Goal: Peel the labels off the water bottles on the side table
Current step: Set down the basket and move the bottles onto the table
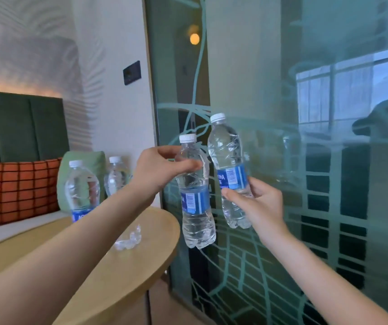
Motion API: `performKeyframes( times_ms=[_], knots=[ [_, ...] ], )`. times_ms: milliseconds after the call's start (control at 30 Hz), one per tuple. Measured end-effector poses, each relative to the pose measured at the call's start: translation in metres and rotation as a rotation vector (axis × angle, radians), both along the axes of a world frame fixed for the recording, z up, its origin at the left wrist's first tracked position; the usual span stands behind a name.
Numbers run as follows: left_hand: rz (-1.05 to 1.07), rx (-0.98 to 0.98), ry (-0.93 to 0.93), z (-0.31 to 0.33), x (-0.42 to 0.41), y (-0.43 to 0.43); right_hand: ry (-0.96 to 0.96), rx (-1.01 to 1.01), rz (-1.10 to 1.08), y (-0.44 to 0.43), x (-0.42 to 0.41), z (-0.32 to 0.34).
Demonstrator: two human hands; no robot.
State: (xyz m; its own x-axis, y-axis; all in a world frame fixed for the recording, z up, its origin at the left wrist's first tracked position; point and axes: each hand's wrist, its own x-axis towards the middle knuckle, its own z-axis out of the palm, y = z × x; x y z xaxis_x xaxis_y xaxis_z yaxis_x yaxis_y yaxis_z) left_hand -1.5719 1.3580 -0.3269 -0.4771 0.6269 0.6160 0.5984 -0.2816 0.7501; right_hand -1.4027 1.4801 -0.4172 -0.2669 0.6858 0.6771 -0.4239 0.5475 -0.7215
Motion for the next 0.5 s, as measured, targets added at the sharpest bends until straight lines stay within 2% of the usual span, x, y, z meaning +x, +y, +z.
performKeyframes(
  times_ms=[267,500],
  knots=[
    [0.171,-0.067,0.08,0.019,-0.034,-0.1,0.082,-0.054,0.248,-0.064,-0.065,-0.005],
    [0.244,-0.113,0.156,0.019,-0.071,-0.187,-0.023,-0.16,0.48,-0.126,-0.117,-0.015]
  ],
)
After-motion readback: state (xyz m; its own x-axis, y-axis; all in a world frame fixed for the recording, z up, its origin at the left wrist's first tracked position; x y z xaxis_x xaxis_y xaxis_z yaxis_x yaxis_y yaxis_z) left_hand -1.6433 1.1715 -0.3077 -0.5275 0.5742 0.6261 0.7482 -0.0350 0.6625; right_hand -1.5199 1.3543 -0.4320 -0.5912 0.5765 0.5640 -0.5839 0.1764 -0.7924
